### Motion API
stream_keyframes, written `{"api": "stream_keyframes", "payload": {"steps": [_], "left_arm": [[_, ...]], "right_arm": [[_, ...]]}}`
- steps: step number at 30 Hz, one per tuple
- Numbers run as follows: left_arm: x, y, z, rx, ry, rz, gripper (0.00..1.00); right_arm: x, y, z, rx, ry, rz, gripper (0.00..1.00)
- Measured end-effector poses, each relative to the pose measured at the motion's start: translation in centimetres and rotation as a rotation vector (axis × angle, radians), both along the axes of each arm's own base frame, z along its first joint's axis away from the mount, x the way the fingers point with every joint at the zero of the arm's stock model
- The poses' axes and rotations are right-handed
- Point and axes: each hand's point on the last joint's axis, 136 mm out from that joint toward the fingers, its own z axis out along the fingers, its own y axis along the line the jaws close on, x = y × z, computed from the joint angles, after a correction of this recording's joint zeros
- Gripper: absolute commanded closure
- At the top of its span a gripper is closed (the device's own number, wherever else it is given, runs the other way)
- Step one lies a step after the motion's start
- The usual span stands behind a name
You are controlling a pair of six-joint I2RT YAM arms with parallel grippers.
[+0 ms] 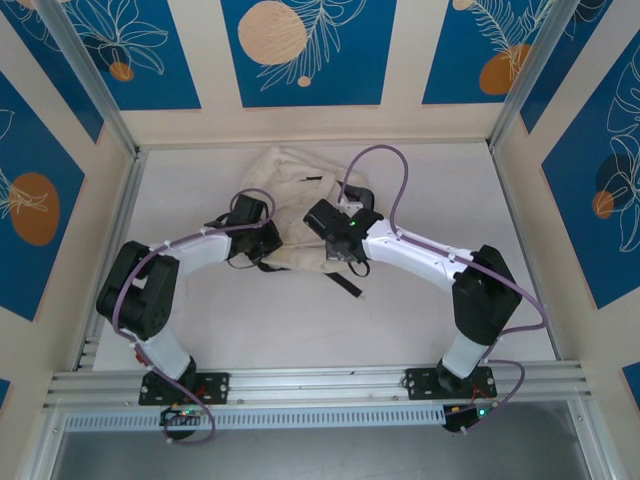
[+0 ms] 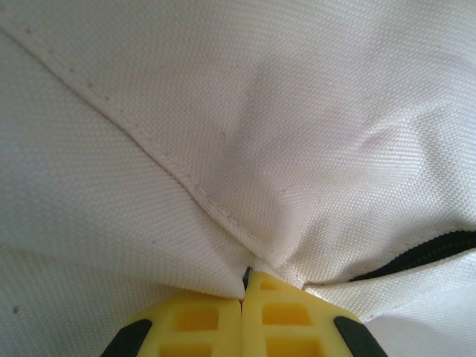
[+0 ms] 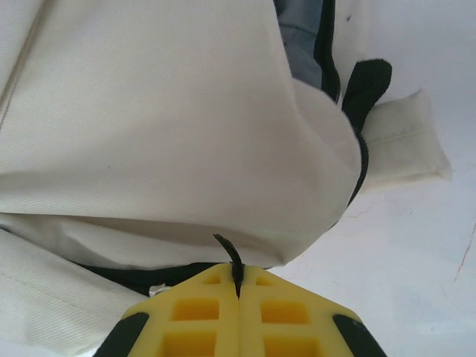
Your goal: Pack books, pencil case, and school supplies into a backpack
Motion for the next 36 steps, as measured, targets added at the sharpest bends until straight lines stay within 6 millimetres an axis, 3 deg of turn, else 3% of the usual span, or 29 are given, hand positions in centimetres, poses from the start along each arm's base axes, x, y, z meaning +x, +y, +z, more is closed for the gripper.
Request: {"api": "stream_keyframes", "payload": {"steps": [4, 8, 14, 18, 22, 28, 36], "left_arm": [[0.4, 1.3, 0.2, 0.019, -0.008, 0.015, 1.0], [0.7, 3.7, 1.3, 0.06, -0.028, 0.044, 1.0], [0.2, 6.8, 3.9, 0.106, -0.075, 0.088, 0.58], [-1.7, 7.6, 5.5, 0.092, -0.093, 0.103, 0.47], [-3.6, 7.2, 6.3, 0.014, -0.092, 0.109, 0.44], [-5.5, 4.8, 5.0, -0.169, -0.008, 0.112, 0.38], [-5.0, 1.6, 5.1, -0.308, 0.02, 0.104, 0.34]], "right_arm": [[0.2, 1.8, 0.1, 0.076, 0.002, 0.106, 1.0], [0.0, 5.1, 0.3, 0.215, 0.023, 0.259, 1.0], [-0.5, 10.4, 1.8, 0.44, 0.035, 0.448, 1.0], [-0.4, 13.1, 1.8, 0.541, 0.057, 0.516, 1.0], [-0.3, 15.0, 2.0, 0.612, 0.072, 0.565, 1.0], [-0.4, 16.7, 3.5, 0.699, 0.068, 0.628, 1.0], [-1.4, 16.6, 3.6, 0.734, 0.086, 0.646, 1.0]]}}
